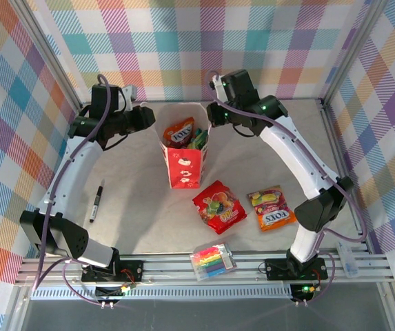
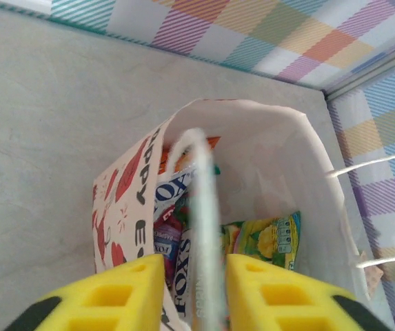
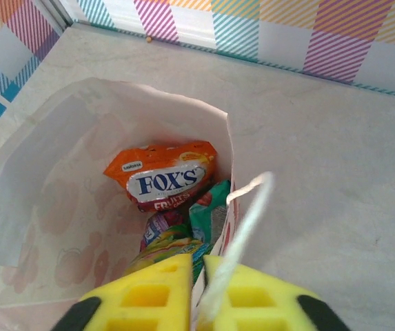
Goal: Place the snacks into the paper bag
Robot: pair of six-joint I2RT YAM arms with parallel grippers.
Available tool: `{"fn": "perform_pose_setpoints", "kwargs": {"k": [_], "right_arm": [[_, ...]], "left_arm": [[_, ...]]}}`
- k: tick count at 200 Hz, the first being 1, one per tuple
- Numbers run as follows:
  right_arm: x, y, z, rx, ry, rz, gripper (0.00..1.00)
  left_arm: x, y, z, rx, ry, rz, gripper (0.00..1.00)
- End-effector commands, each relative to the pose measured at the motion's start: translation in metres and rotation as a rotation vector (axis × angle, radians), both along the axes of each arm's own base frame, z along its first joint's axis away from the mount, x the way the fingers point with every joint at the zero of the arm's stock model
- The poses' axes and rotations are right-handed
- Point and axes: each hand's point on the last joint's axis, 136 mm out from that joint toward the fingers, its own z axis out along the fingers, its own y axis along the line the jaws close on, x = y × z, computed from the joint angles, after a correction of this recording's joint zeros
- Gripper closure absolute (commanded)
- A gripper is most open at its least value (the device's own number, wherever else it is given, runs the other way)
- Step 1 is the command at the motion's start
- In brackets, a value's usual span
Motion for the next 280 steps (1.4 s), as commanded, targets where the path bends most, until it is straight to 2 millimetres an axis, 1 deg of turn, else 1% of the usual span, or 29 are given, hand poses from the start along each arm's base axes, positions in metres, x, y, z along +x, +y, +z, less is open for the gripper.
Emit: {"fn": "perform_pose_setpoints", "kwargs": {"k": [1,9,17,30,46,64,87,109,135,146,155,176,193,212,229,248,262,280], "right_arm": [[-0.008,-0.009,0.009,0.03,-0.01,-0.023,0.75],[-0.009,-0.011,0.009,0.031,-0.016,-0.027,0.71],[-0.011,-0.014,0.013,0.031,-0.025,-0.033,0.64],[-0.014,-0.02,0.019,0.032,-0.042,-0.043,0.58],[-0.02,-0.028,0.028,0.035,-0.06,-0.051,0.47],[-0.028,-0.036,0.037,0.04,-0.084,-0.06,0.38],[-0.041,-0.052,0.049,0.042,-0.136,-0.075,0.33],[-0.056,-0.07,0.049,0.028,-0.152,-0.096,0.25],[-0.074,-0.083,0.027,-0.015,-0.085,-0.092,0.22],[-0.082,-0.088,0.013,-0.034,-0.042,-0.091,0.21],[-0.089,-0.091,0.001,-0.036,-0.009,-0.089,0.18],[-0.111,-0.087,-0.027,-0.001,0.094,0.015,0.12],[-0.127,-0.089,-0.052,0.003,0.205,0.035,0.11],[-0.14,-0.092,-0.076,0.02,0.297,0.015,0.11],[-0.149,-0.093,-0.091,0.069,0.351,0.0,0.1],[-0.16,-0.092,-0.114,0.097,0.441,-0.01,0.09],[-0.168,-0.091,-0.135,0.101,0.514,-0.016,0.09],[-0.176,-0.085,-0.159,0.132,0.584,0.006,0.09]], "left_arm": [[-0.004,-0.003,0.004,0.016,0.015,0.001,0.62],[-0.004,-0.004,-0.001,0.037,0.03,0.008,0.56],[-0.006,-0.005,-0.004,0.066,0.04,0.009,0.51],[-0.006,-0.007,-0.009,0.124,0.053,0.021,0.47],[-0.007,-0.01,-0.013,0.176,0.071,0.033,0.45],[-0.009,-0.013,-0.019,0.229,0.091,0.053,0.44],[-0.011,-0.011,-0.03,0.351,0.112,0.105,0.41],[-0.009,-0.011,-0.045,0.369,0.166,0.133,0.4],[-0.003,-0.017,-0.059,0.354,0.207,0.134,0.43],[0.001,-0.02,-0.061,0.344,0.214,0.135,0.45],[0.004,-0.019,-0.063,0.347,0.218,0.153,0.46],[0.007,-0.022,-0.063,0.339,0.226,0.15,0.53],[0.008,-0.028,-0.063,0.321,0.23,0.13,0.6],[0.006,-0.03,-0.064,0.309,0.241,0.121,0.69],[0.005,-0.031,-0.063,0.302,0.244,0.119,0.8],[0.004,-0.03,-0.062,0.306,0.244,0.118,0.91],[0.002,-0.029,-0.061,0.309,0.245,0.115,0.96],[0.0,-0.028,-0.063,0.315,0.249,0.115,0.96]]}}
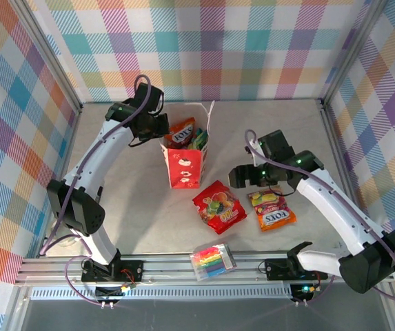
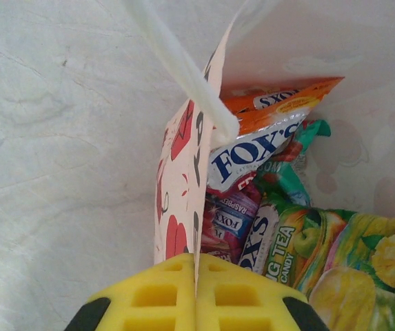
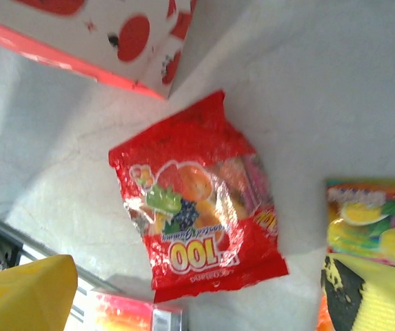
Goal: Place the snacks into the paper bag
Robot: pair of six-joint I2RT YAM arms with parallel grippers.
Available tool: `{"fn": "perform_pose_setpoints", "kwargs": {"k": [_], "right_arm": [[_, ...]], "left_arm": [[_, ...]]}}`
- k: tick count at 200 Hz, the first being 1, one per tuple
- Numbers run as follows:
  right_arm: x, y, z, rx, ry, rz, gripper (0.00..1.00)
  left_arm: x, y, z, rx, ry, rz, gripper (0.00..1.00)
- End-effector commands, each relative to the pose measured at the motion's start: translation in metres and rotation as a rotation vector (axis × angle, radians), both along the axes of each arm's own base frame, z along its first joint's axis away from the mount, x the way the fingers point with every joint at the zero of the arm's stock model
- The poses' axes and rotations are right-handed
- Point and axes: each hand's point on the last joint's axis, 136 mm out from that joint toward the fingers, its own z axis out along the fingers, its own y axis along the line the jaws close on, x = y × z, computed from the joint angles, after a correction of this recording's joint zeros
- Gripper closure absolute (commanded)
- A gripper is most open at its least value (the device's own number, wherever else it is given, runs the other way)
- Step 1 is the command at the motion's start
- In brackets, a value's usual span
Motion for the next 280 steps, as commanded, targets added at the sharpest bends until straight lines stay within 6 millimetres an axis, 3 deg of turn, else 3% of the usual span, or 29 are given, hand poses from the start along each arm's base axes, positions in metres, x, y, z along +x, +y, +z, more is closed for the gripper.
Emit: {"fn": "perform_pose_setpoints", "kwargs": {"k": [1,31,88,136,168,233,280], "right_arm": [[-0.014,0.013,-0.021,0.095,0.11,0.006,0.09],[-0.021,0.021,-0.051,0.118,0.185,0.047,0.1],[-0.003,0.024,-0.093,0.037,0.215,0.091,0.14],[-0.004,0.026,-0.128,-0.01,0.308,0.134,0.24],[-0.005,0.027,-0.133,-0.013,0.318,0.138,0.4],[-0.013,0.023,-0.151,-0.036,0.383,0.124,1.0],[-0.009,0.022,-0.137,-0.03,0.339,0.114,1.0]], "left_arm": [[-0.007,0.0,0.006,-0.004,0.008,-0.008,0.96],[-0.01,0.001,0.005,-0.002,0.009,-0.012,0.96],[-0.013,0.003,0.005,-0.004,0.009,-0.016,0.95],[-0.017,0.002,0.006,-0.02,0.0,-0.028,0.93],[-0.019,0.004,0.01,-0.023,-0.016,-0.023,0.91],[-0.027,0.016,0.007,-0.031,-0.02,0.009,0.81],[-0.027,0.018,0.005,-0.044,-0.019,0.003,0.79]]}}
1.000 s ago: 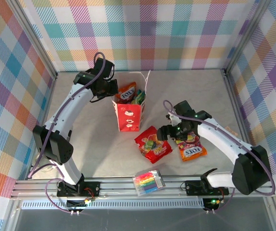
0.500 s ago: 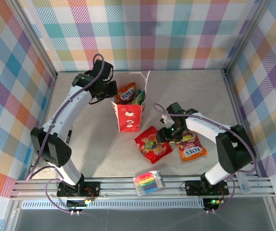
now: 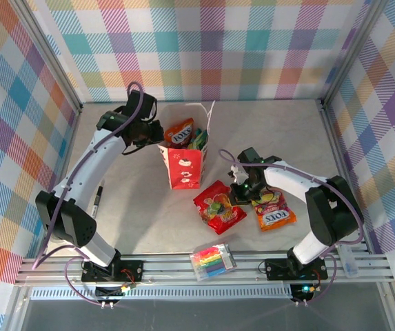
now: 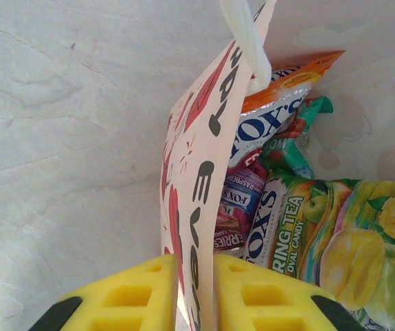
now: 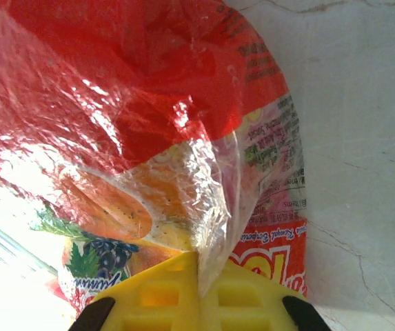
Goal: Place the snacks into the paper bag
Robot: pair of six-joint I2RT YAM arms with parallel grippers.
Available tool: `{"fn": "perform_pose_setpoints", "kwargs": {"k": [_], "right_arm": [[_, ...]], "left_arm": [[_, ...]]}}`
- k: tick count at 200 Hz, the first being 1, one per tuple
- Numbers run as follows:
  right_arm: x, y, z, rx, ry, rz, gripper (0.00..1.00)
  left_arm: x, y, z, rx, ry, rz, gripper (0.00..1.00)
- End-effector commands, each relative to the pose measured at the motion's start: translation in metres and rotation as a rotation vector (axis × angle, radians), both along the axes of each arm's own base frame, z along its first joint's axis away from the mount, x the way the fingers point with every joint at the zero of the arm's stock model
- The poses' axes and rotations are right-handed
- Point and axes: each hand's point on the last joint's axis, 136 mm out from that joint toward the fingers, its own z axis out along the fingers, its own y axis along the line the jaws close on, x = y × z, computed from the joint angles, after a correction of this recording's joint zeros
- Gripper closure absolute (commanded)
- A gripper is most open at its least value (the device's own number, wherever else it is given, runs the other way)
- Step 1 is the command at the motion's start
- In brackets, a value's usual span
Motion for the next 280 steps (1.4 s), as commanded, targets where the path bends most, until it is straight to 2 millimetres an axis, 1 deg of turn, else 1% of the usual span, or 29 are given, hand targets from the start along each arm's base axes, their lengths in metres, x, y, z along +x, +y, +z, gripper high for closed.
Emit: {"fn": "perform_pose_setpoints", "kwargs": {"k": [1,33,53,81,105,112,123,143,160,172,189,205,233,252,280], "right_arm": [[0.003,-0.002,0.009,0.006,-0.029,-0.016,1.0],[0.008,-0.005,0.031,0.006,-0.09,-0.032,1.0],[0.009,-0.004,0.048,0.027,-0.126,-0.034,1.0],[0.012,-0.008,0.067,0.027,-0.171,-0.052,1.0],[0.017,-0.009,0.09,0.038,-0.231,-0.08,1.0],[0.019,-0.011,0.099,0.037,-0.255,-0.091,1.0],[0.021,-0.013,0.111,0.034,-0.283,-0.097,1.0],[0.024,-0.015,0.13,0.038,-0.327,-0.1,1.0],[0.026,-0.015,0.141,0.048,-0.356,-0.103,1.0],[0.027,-0.016,0.145,0.051,-0.369,-0.109,1.0],[0.027,-0.018,0.151,0.047,-0.385,-0.122,1.0],[0.029,-0.021,0.162,0.05,-0.419,-0.134,1.0],[0.038,-0.029,0.195,0.035,-0.522,-0.162,1.0],[0.044,-0.038,0.218,0.004,-0.601,-0.179,1.0],[0.051,-0.045,0.26,0.002,-0.721,-0.178,1.0]], "left_arm": [[-0.004,0.002,0.005,-0.023,-0.01,-0.002,0.79],[0.001,0.001,0.001,-0.061,-0.009,-0.003,0.79],[0.003,0.001,0.003,-0.078,-0.014,-0.001,0.83],[0.002,0.003,0.005,-0.085,-0.016,0.005,0.85],[0.0,0.007,0.006,-0.086,-0.016,0.012,0.87],[0.0,0.008,0.008,-0.091,-0.019,0.016,0.85],[0.0,0.01,0.011,-0.098,-0.026,0.025,0.8],[0.002,0.01,0.022,-0.119,-0.05,0.03,0.73],[0.006,0.008,0.031,-0.144,-0.073,0.022,0.72],[0.008,0.006,0.036,-0.154,-0.082,0.016,0.72],[0.009,0.006,0.036,-0.153,-0.074,0.021,0.72],[0.011,0.006,0.03,-0.151,-0.052,0.025,0.72],[0.015,0.002,0.021,-0.163,-0.018,0.024,0.73],[0.016,0.0,0.023,-0.167,-0.018,0.018,0.75],[0.015,0.001,0.024,-0.167,-0.017,0.015,0.81]]}}
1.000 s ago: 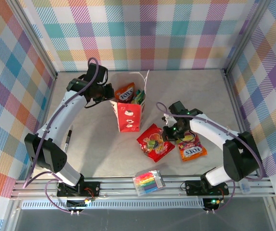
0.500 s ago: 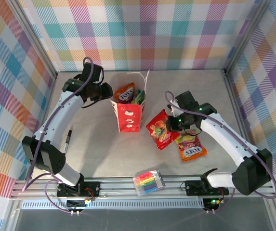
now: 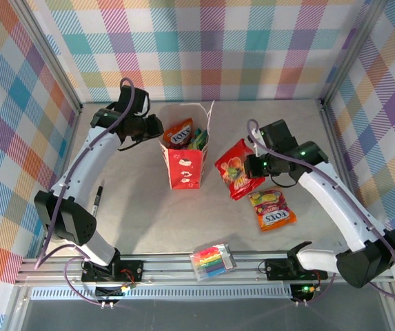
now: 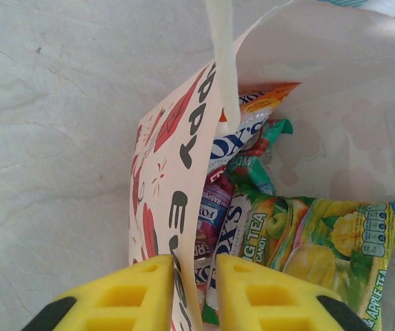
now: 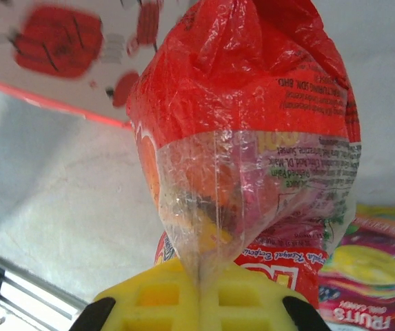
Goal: Place the snacks into the paper bag
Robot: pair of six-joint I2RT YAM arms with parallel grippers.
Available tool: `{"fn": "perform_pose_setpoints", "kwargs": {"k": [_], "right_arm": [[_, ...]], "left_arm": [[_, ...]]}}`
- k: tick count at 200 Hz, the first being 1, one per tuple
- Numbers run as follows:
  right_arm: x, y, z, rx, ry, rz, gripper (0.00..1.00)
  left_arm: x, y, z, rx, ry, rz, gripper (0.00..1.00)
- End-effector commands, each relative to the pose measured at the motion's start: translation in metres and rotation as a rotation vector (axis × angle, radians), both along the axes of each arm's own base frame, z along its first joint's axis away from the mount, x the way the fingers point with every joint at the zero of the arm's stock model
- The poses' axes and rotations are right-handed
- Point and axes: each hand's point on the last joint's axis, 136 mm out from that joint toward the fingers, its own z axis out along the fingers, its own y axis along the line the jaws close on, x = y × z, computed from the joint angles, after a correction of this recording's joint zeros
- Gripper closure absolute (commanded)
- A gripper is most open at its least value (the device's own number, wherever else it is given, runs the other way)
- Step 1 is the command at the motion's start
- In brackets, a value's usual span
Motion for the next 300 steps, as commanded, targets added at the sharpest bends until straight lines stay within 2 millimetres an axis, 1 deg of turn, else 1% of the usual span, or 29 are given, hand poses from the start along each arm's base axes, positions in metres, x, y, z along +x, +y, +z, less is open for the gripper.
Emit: {"fn": "perform_pose_setpoints", "kwargs": {"k": [1,38,67,97,117,156,197,235,262,300], "right_arm": [[0.01,-0.009,0.062,0.019,-0.199,-0.012,1.0],[0.016,-0.011,0.114,0.031,-0.319,-0.006,1.0],[0.023,-0.016,0.153,0.025,-0.426,-0.024,1.0],[0.03,-0.023,0.191,0.009,-0.539,-0.046,1.0],[0.034,-0.018,0.216,0.042,-0.599,-0.034,1.0],[0.036,0.008,0.261,0.196,-0.664,0.036,1.0],[0.045,0.034,0.288,0.308,-0.687,0.103,1.0],[0.052,0.066,0.307,0.472,-0.67,0.185,1.0],[0.061,0.083,0.312,0.568,-0.642,0.207,1.0],[0.072,0.113,0.308,0.655,-0.589,0.248,1.0]], "left_arm": [[0.001,0.001,0.013,-0.029,-0.011,0.008,0.81],[-0.004,0.003,0.013,-0.063,-0.008,0.012,0.87],[-0.003,0.004,0.013,-0.122,-0.012,0.025,0.9],[-0.003,0.007,0.015,-0.128,-0.018,0.032,0.91],[-0.004,0.007,0.016,-0.13,-0.02,0.029,0.91],[-0.005,0.006,0.012,-0.141,-0.016,0.033,0.91],[-0.005,0.006,0.013,-0.137,-0.02,0.033,0.91],[-0.006,0.007,0.015,-0.135,-0.029,0.033,0.91],[-0.006,0.006,0.014,-0.139,-0.03,0.031,0.91],[-0.007,0.006,0.014,-0.141,-0.03,0.029,0.91]]}}
